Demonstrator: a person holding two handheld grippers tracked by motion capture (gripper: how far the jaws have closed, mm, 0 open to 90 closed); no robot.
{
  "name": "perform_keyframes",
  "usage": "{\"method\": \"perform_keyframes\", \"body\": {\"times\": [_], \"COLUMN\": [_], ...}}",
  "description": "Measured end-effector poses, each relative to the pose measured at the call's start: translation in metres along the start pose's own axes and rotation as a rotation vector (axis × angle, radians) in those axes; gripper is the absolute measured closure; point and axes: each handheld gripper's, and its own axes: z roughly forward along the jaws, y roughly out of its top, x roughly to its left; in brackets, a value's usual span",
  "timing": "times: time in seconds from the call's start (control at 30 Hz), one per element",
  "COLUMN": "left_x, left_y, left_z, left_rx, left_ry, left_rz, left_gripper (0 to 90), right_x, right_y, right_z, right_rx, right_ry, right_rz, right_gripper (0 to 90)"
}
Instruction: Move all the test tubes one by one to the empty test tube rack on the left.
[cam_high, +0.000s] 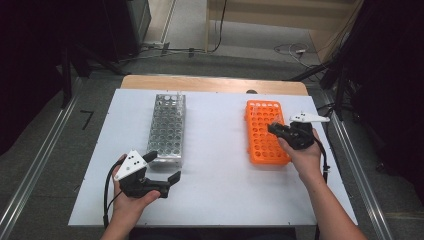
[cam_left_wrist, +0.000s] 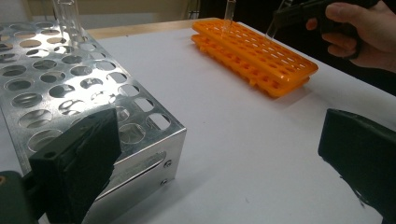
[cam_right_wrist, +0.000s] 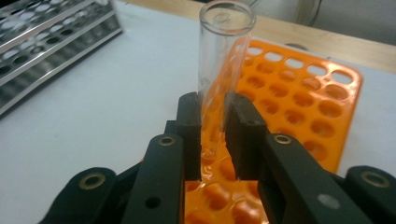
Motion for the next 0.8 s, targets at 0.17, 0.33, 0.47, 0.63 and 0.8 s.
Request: {"method": "perform_keyframes", "body": {"times": [0.17,0.33,0.47,0.63,0.8], "left_x": [-0.001,-0.003,-0.005,-0.007,-0.011], "left_y": [0.0,0.001,0.001,0.002,0.002], "left_z": [0.001,0.002,0.004,0.008,0.011], "left_rx": [0.001,0.004,0.008,0.012,0.016], "left_ry": [-0.001,-0.007,-0.008,-0.014,-0.021], "left_rz": [0.003,0.009,0.015,0.018,0.019], "left_gripper": [0.0,0.0,0.0,0.0,0.0], "right_x": [0.016,0.035,0.05,0.069,0.082], "right_y": [-0.01,-0.017,-0.02,-0.024,-0.032], "right_z": [-0.008,-0.016,-0.023,-0.031,-0.037], "right_rx": [-0.004,-0.01,-0.024,-0.035,-0.041], "right_ry": [0.046,0.091,0.13,0.176,0.208], "right_rz": [-0.015,-0.037,-0.054,-0.088,-0.099], "right_gripper": [74.0,74.0,73.9,73.9,74.0]}}
